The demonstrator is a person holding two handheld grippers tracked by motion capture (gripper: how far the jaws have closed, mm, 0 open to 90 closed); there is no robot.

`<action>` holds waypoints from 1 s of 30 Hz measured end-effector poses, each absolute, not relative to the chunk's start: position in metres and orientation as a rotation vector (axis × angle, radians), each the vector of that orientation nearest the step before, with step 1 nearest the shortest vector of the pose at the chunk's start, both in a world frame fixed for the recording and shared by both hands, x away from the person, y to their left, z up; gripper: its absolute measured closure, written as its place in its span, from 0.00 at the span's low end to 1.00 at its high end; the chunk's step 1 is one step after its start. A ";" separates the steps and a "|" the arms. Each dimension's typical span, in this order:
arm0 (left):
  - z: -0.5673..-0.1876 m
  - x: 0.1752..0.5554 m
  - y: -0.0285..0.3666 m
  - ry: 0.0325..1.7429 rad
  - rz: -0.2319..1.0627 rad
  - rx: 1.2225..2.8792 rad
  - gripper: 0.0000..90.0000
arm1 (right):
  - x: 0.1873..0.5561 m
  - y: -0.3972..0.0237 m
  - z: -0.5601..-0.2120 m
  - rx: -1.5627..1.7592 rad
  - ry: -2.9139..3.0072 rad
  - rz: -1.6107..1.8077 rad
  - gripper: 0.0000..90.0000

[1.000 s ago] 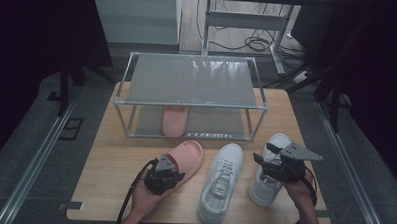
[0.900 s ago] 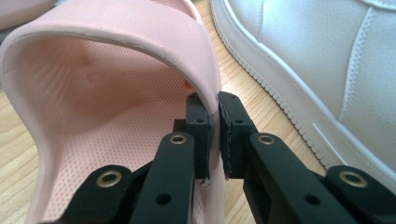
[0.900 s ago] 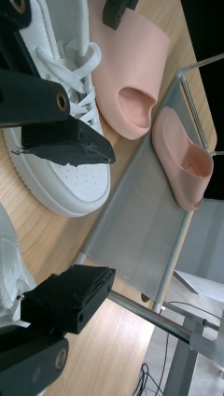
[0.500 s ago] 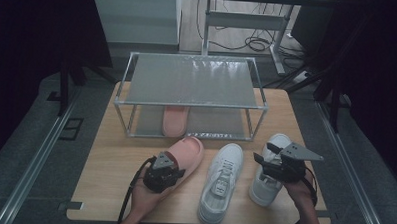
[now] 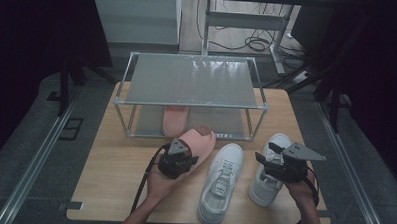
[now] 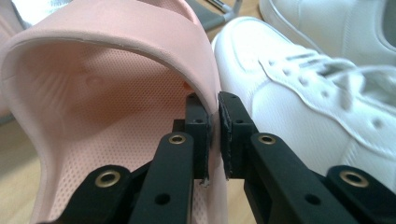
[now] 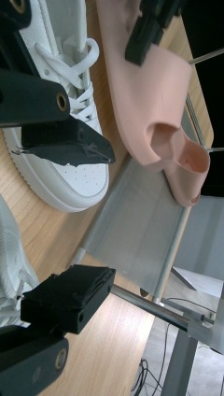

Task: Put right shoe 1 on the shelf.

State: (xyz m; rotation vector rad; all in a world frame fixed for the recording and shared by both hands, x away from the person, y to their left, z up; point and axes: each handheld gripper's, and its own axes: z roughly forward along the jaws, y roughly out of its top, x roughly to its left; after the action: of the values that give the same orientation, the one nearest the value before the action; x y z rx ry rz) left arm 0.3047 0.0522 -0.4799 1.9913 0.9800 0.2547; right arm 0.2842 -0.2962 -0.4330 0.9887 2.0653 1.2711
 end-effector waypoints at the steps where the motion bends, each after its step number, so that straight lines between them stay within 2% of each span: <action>1: -0.480 0.308 0.050 0.982 0.255 1.990 0.93 | 0.284 -0.296 -0.433 0.987 2.065 1.269 0.43; 19: -0.497 0.384 -0.007 1.120 0.309 1.979 0.92 | 0.285 -0.297 -0.434 0.993 2.067 1.270 0.43; 30: -0.505 0.408 -0.015 1.200 0.403 1.922 0.93 | 0.286 -0.297 -0.436 0.996 2.073 1.266 0.43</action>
State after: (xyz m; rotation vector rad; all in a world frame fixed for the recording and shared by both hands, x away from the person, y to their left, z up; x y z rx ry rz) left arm 0.4078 -0.0154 -0.5052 1.9224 1.1996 0.4028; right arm 0.2857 -0.2968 -0.4357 0.9957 2.0729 1.2659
